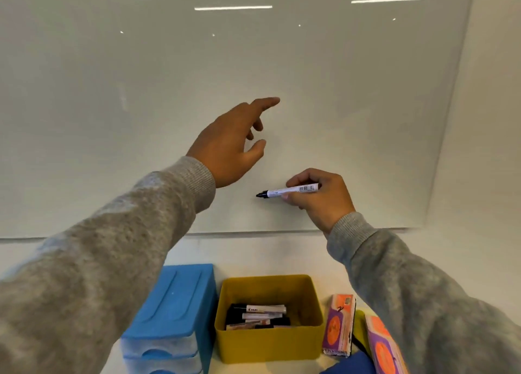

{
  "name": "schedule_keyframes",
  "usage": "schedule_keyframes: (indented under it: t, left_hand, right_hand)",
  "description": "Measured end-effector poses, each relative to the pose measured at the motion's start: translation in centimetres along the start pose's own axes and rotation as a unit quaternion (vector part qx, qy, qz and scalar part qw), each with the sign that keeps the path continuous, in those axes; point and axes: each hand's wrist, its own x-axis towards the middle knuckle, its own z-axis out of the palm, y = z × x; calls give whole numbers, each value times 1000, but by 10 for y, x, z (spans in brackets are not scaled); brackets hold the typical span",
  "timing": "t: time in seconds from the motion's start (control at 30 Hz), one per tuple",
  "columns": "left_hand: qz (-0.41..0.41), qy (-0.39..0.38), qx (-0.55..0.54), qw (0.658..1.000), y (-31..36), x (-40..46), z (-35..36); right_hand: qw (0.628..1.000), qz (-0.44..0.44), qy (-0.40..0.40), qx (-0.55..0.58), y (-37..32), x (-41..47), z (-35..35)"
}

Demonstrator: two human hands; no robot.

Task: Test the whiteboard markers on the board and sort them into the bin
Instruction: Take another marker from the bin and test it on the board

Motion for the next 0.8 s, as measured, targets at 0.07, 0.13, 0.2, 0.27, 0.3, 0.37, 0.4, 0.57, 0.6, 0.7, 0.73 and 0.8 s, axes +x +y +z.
schedule_keyframes:
  t: [0.07, 0.13, 0.2, 0.27, 0.3, 0.37, 0.4, 0.57, 0.6, 0.7, 0.73, 0.8]
  left_hand:
    - [2, 45, 60, 997, -5, 16, -2]
    - [-19, 73, 120, 990, -12, 30, -4]
    - [-31, 75, 156, 984, -16, 41, -6]
    - [-29, 62, 189, 980, -20, 46, -6]
    - [-24, 60, 203, 977, -22, 46, -5]
    - [-18, 55, 219, 974, -25, 43, 0]
    - [-19, 53, 219, 974, -26, 40, 2]
    - [-27, 66, 219, 973, -29, 35, 14]
    - [-27, 71, 220, 972, -29, 36, 16]
    - [-26, 79, 229, 970, -30, 37, 21]
    - [-24, 81, 232, 969, -30, 36, 22]
    - [-19, 87, 235, 968, -32, 36, 23]
  right_hand:
    - [997, -50, 36, 37, -22, 10, -3]
    - [988, -123, 85, 28, -46, 20, -4]
    - [968, -208, 141, -9, -68, 34, -6]
    - [943, -271, 192, -28, -87, 50, -10]
    - [932, -293, 213, -34, -95, 60, -13]
    - [915, -320, 243, -39, -107, 74, -19]
    - [909, -331, 250, -41, -111, 79, -22]
    - [881, -395, 228, -124, -114, 90, -23]
    - [879, -400, 216, -142, -113, 92, -22]
    - [878, -404, 206, -156, -108, 99, -16]
    - [877, -407, 211, -145, -108, 101, -14]
    - [870, -420, 218, -135, -104, 101, -8]
